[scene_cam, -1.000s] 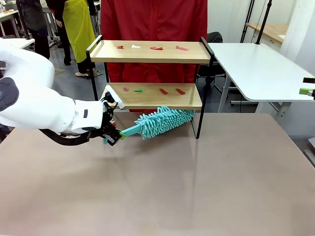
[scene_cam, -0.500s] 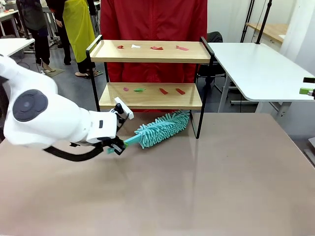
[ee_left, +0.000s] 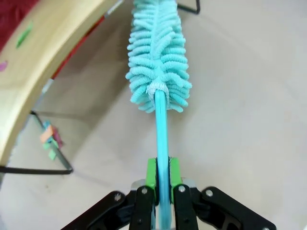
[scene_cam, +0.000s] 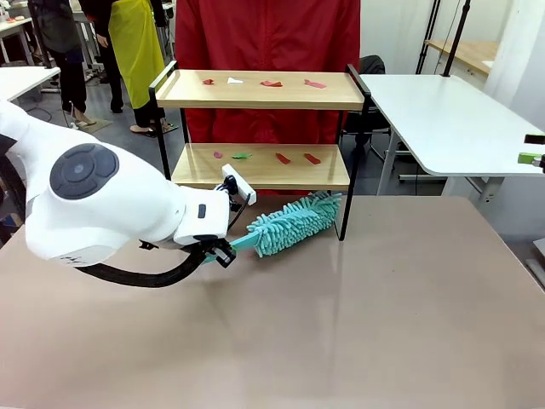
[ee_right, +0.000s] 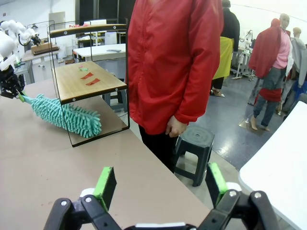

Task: Clean the shelf.
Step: Clean the specific section of the Shelf indicated by the human with the Duster.

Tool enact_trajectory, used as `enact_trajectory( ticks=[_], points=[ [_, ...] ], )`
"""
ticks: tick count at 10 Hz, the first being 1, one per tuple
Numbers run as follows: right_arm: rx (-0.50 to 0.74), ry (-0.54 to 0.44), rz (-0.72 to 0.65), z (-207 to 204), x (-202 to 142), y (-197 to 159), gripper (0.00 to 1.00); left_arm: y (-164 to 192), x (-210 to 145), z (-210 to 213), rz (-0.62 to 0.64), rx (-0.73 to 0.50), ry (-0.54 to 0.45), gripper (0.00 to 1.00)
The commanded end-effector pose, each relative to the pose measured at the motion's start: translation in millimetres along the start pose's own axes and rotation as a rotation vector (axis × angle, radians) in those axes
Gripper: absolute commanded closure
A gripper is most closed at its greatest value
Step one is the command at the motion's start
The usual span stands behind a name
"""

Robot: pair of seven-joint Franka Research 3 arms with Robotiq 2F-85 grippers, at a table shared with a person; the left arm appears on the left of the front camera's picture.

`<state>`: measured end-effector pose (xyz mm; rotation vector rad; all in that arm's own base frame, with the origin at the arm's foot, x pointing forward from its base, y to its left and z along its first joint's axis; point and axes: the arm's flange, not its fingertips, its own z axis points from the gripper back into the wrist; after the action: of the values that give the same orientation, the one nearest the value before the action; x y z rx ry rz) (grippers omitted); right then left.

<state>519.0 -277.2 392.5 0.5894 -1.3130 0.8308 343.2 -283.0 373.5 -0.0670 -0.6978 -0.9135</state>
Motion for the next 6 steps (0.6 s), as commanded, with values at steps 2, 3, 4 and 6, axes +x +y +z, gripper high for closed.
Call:
enact_trajectory(
  ticks=[2,3,4,6],
  points=[
    [-0.001,0.012,-0.009,-1.2,6.1,-0.3,0.00,60.1,35.6,96.6,-0.062,-0.067,0.094,0.87],
    [-0.001,0.012,-0.009,-1.2,6.1,-0.3,0.00,62.1,38.1,107.4,-0.091,-0.094,0.142,0.87],
    [-0.001,0.012,-0.009,-1.2,6.1,-0.3,0.00,64.9,40.2,123.8,-0.126,-0.100,0.195,0.87],
    [-0.001,0.012,-0.009,-1.2,6.1,-0.3,0.00,74.1,42.0,162.8,-0.202,-0.098,0.269,0.87]
  ],
)
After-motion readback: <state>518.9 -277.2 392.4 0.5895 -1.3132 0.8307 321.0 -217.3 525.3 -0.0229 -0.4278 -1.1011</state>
